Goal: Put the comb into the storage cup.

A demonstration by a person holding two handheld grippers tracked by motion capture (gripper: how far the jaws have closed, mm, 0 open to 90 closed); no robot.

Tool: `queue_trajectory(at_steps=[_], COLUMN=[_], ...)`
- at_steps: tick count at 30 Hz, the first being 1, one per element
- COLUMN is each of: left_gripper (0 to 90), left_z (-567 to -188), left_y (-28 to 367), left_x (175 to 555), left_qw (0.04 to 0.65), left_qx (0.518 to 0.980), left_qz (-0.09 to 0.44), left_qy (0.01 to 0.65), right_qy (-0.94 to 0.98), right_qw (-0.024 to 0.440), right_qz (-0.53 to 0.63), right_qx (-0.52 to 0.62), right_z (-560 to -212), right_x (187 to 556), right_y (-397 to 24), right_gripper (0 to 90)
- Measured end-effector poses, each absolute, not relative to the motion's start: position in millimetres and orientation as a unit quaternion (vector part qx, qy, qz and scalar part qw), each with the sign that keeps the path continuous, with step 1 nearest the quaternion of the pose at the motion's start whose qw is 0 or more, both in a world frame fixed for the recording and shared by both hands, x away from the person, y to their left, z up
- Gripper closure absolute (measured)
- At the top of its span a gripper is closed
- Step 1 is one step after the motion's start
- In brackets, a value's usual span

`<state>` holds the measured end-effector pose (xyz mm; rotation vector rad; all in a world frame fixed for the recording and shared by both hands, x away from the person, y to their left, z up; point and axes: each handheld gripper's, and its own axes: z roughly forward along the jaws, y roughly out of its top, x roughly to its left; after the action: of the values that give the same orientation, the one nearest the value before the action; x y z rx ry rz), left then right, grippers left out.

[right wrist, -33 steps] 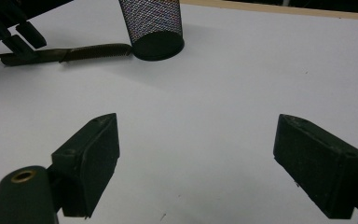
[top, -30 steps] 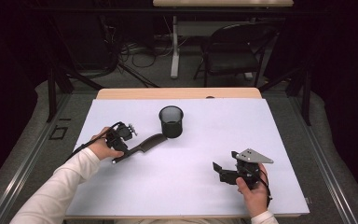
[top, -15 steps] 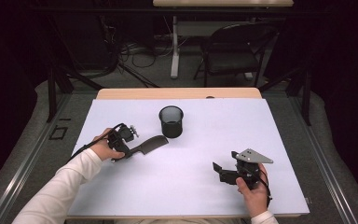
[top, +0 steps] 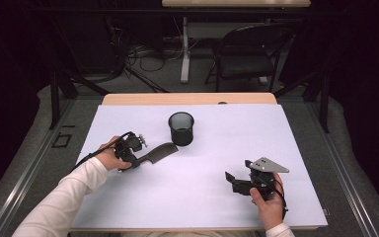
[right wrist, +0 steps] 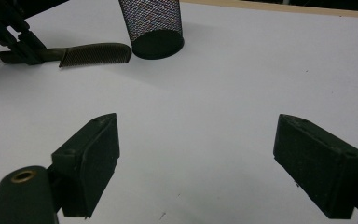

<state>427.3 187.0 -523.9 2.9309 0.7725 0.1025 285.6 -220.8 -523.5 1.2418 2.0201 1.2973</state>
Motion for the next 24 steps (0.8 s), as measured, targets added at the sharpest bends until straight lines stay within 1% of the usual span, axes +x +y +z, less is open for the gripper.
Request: queue_trajectory(at_steps=[11, 24], left_gripper=[72.3, 72.6], left_z=[-523.5, -523.7], left_y=[185.7, 185.1], left_x=[426.3, 426.2], left_qw=[0.047, 0.048], left_qx=[0.967, 0.966], left_qz=[0.037, 0.037], left_qy=[0.247, 0.252], right_qy=[0.731, 0.731], right_qw=[0.218, 0.217], right_qz=[0.468, 0.467], right_qx=[0.447, 0.448], right_z=[-523.7, -523.8], right_x=[285.8, 285.8], right_y=[-220.9, -220.6], right_gripper=[14.5, 14.5])
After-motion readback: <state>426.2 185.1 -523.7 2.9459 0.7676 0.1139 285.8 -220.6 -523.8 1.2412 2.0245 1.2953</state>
